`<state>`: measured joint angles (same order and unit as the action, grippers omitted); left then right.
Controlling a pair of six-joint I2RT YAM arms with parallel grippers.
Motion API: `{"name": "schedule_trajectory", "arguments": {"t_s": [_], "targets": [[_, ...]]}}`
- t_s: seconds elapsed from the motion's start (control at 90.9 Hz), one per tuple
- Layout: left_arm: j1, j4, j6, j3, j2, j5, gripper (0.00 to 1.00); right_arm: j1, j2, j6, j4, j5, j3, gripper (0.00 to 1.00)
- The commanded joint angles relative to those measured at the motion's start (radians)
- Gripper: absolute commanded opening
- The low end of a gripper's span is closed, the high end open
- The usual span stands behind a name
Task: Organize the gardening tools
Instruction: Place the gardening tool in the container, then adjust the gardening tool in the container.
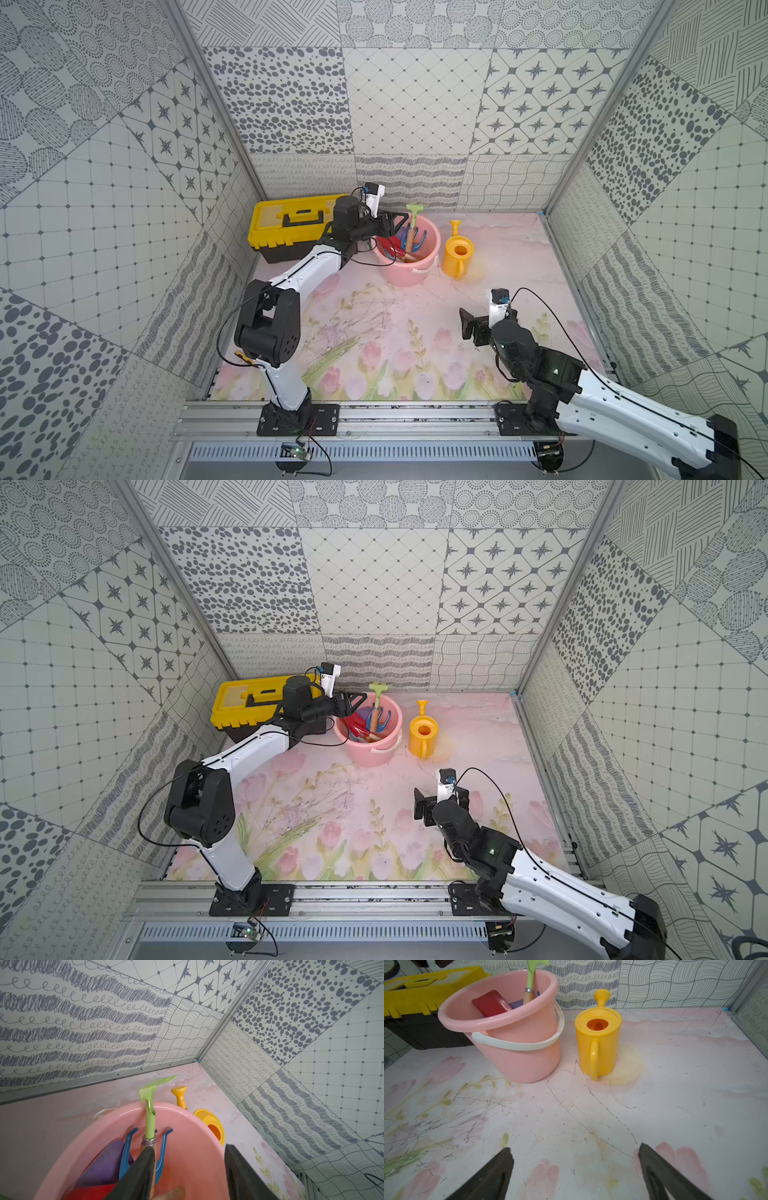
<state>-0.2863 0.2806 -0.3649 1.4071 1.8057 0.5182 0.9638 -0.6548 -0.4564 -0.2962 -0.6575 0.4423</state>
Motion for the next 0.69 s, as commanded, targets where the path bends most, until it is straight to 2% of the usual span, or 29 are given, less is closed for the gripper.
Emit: {"name": "schedule_trajectory", "arguments": {"t_s": [0.0, 0.077, 0.22, 0.341, 0.682], "targets": [[0.001, -0.189, 0.088, 0.148, 0.07, -0.043, 0.59, -0.006, -0.006, -0.011, 0.028, 0.002, 0.011, 0.97], [-0.002, -0.252, 0.095, 0.217, 0.121, -0.053, 0.59, -0.008, -0.012, -0.013, 0.029, 0.007, 0.012, 0.97], [-0.018, -0.228, 0.102, 0.258, 0.182, -0.059, 0.57, -0.014, -0.029, -0.015, 0.032, 0.014, 0.014, 0.97], [-0.03, -0.278, 0.128, 0.323, 0.24, -0.073, 0.55, -0.019, -0.037, -0.014, 0.033, 0.018, 0.015, 0.97], [-0.033, -0.273, 0.042, 0.415, 0.332, -0.094, 0.41, -0.024, -0.041, 0.008, 0.075, 0.081, 0.007, 0.97]]}}
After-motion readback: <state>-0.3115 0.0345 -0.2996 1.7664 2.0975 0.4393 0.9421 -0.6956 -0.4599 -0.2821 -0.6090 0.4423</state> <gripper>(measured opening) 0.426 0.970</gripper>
